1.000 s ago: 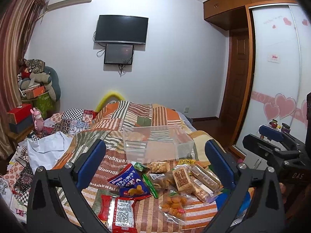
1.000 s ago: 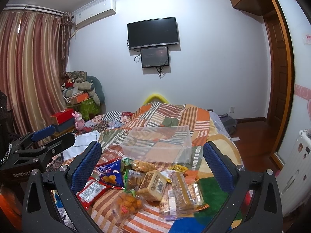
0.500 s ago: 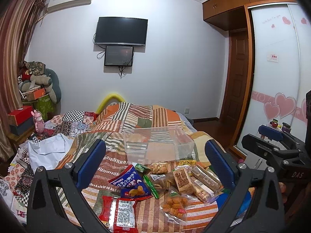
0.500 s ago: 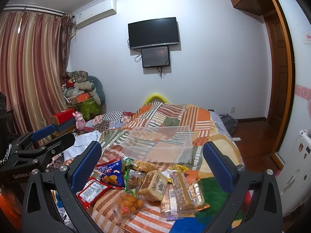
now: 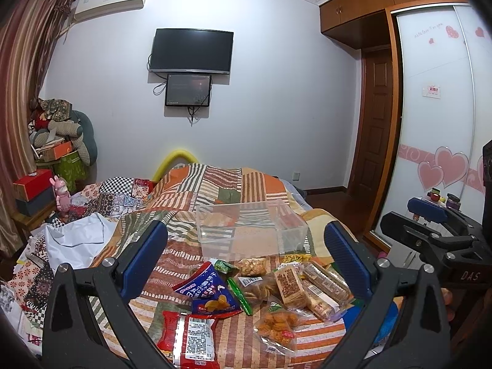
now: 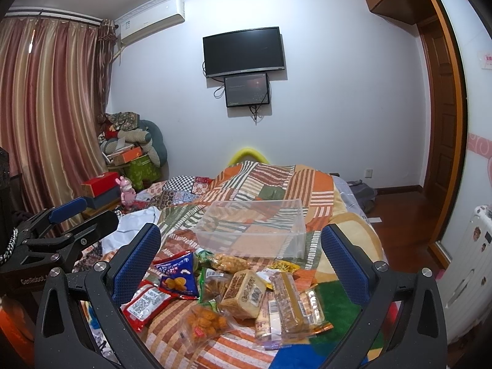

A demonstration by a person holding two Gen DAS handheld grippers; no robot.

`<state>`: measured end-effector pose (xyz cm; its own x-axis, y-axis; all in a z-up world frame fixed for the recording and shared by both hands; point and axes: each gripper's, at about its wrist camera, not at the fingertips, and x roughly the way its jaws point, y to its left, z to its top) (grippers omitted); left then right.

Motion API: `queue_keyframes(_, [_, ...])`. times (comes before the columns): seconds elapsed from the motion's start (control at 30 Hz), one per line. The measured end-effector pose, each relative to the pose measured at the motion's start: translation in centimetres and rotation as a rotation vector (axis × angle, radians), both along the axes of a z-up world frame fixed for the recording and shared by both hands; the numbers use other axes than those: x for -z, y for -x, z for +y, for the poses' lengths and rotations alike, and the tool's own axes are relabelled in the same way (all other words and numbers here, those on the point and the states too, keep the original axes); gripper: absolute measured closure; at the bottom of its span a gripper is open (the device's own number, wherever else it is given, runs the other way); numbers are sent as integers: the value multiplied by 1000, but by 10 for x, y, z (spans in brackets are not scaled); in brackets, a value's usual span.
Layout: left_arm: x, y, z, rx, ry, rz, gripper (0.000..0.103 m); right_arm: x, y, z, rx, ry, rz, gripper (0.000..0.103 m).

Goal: Organize snacks

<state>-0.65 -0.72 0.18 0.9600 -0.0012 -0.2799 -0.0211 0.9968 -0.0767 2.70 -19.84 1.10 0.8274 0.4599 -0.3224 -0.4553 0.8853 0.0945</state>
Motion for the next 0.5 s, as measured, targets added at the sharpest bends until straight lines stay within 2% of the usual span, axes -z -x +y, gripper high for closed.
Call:
queue_keyframes(0.43, [2, 3, 1, 14, -21, 3, 1, 4, -4, 2, -18, -1, 23, 0])
queue_keyframes(0.5, [3, 1, 3, 13, -23, 13, 9, 6, -6, 2, -20, -1, 32, 0])
